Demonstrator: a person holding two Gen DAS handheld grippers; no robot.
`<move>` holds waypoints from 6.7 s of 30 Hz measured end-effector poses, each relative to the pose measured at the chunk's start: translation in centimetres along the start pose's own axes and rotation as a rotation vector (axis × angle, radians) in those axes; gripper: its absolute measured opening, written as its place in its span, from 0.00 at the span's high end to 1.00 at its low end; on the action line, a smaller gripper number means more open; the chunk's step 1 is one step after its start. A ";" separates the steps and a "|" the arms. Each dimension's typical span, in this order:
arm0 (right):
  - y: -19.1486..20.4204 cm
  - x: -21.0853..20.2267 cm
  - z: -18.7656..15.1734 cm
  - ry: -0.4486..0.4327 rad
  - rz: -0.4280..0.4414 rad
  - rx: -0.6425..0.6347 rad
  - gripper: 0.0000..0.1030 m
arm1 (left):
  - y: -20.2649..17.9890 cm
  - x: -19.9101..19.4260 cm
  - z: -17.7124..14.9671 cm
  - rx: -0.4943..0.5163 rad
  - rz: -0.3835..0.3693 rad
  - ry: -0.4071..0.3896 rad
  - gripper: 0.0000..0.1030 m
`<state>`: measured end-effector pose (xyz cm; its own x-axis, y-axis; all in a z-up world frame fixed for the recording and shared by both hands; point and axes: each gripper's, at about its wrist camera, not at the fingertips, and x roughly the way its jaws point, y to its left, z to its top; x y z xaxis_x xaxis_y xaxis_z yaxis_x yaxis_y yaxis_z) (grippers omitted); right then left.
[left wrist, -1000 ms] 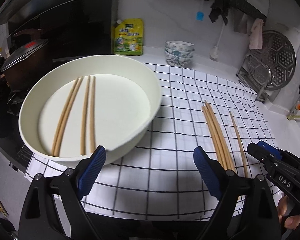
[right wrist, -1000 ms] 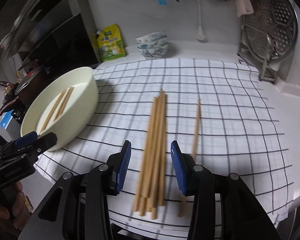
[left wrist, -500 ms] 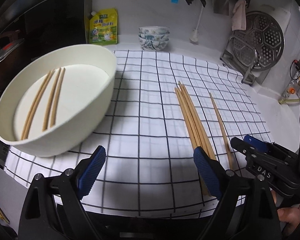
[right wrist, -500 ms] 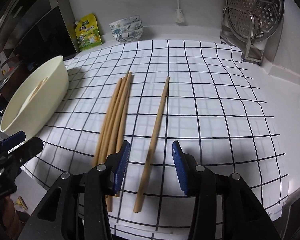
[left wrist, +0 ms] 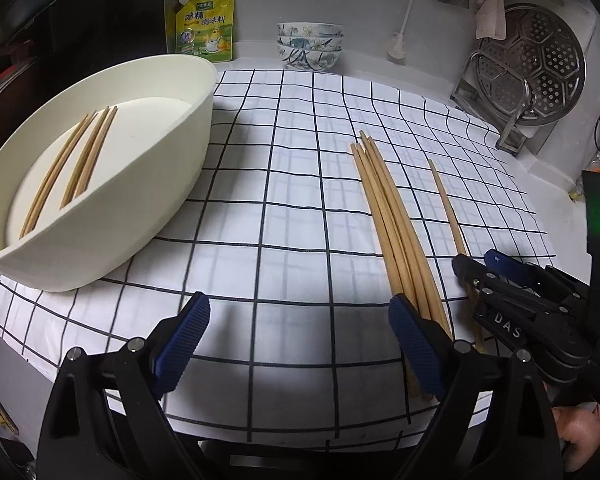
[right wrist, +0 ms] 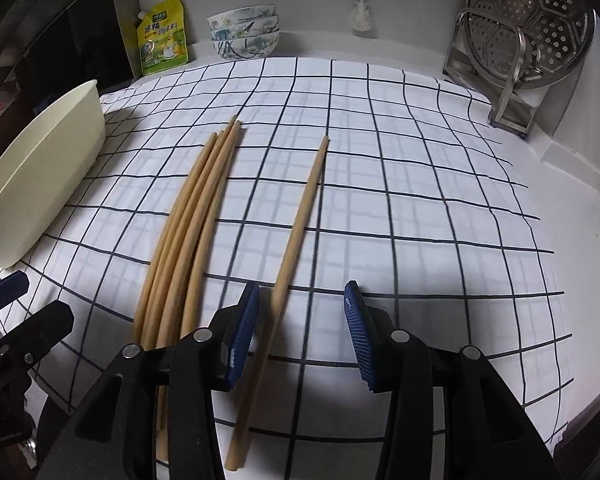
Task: Organize utensils
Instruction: 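Lower both open tools toward the remaining chopsticks on the mat, then close the left tool on one wooden chopstick while the right tool grasps another, then carry both chopsticks into the cream basin and open both tools to release them, then lift both open tools out of the basin back over the chopstick bundle, then lower both open tools around the remaining chopsticks on the mat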
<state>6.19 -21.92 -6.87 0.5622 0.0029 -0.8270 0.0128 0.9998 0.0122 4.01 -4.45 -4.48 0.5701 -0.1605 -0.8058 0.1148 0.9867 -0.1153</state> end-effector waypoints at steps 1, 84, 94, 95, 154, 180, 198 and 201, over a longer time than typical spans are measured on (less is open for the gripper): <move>-0.4 0.0 0.0 -0.002 0.002 0.010 0.59 | -0.2 0.3 0.1 -0.001 0.001 0.003 0.13; 11.9 -6.6 9.6 -0.219 0.360 0.053 0.94 | 12.2 -7.2 9.3 0.012 -0.024 -0.227 0.93; 23.5 -2.4 13.7 -0.110 0.467 -0.084 0.94 | 20.8 -4.8 9.9 -0.090 0.060 -0.190 0.93; 24.5 -1.5 13.9 -0.085 0.470 -0.094 0.94 | 21.4 -4.5 10.0 -0.096 0.064 -0.184 0.93; 11.7 -9.3 4.4 -0.188 0.237 -0.043 0.64 | 11.4 -8.1 4.1 -0.078 0.030 -0.167 0.26; 2.6 -2.9 0.1 -0.039 0.118 0.019 0.55 | 2.1 -3.4 1.0 0.028 -0.018 -0.066 0.15; 2.5 -0.5 0.5 -0.002 0.066 -0.026 0.55 | 1.3 -1.7 0.6 0.024 -0.004 -0.033 0.15; 2.0 -0.4 0.2 0.000 0.079 -0.013 0.55 | 1.1 -1.4 0.6 0.026 -0.004 -0.024 0.15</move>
<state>6.17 -19.92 -6.35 0.5609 0.0816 -0.8239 -0.0423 0.9967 0.0699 3.85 -3.15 -3.15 0.5893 -0.1653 -0.7908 0.1380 0.9851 -0.1031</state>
